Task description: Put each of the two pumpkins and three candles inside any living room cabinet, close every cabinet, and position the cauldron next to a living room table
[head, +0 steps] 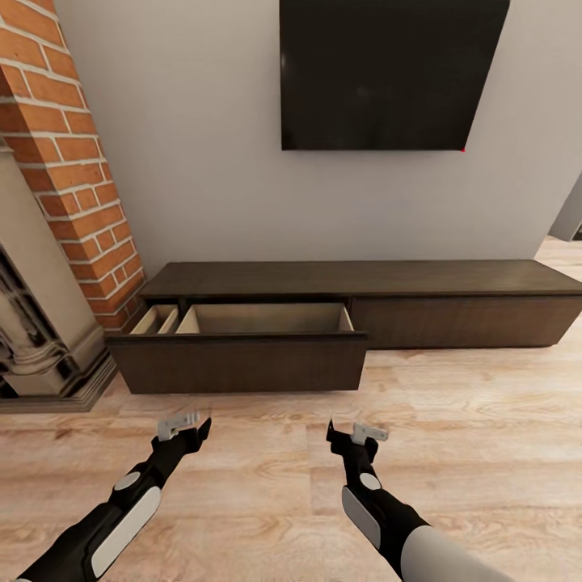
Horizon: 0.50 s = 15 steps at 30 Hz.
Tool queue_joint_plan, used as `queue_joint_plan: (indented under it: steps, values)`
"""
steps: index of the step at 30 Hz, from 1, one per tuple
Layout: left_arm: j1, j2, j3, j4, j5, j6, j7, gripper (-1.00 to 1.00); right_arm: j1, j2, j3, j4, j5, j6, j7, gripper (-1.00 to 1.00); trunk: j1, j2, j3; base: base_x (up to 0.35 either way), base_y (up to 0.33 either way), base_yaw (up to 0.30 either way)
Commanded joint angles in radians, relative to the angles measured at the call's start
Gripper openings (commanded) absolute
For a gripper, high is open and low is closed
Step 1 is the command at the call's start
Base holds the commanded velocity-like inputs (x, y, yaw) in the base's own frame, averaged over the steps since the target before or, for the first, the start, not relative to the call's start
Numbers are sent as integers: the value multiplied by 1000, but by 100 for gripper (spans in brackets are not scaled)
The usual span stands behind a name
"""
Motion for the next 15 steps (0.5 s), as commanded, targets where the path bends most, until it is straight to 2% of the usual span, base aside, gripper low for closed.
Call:
queue_joint_plan:
  steps: [1, 15]
  values:
    - [0, 2, -5, -2, 7, -1, 8, 100, -1, 0, 9, 0, -9, -5, -6, 100, 0, -1, -5, 0, 0, 0]
    - [3, 5, -2, -2, 7, -8, 6, 100, -1, -1, 10, 0, -8, -5, -5, 100, 6, -4, -59, 0, 0, 0]
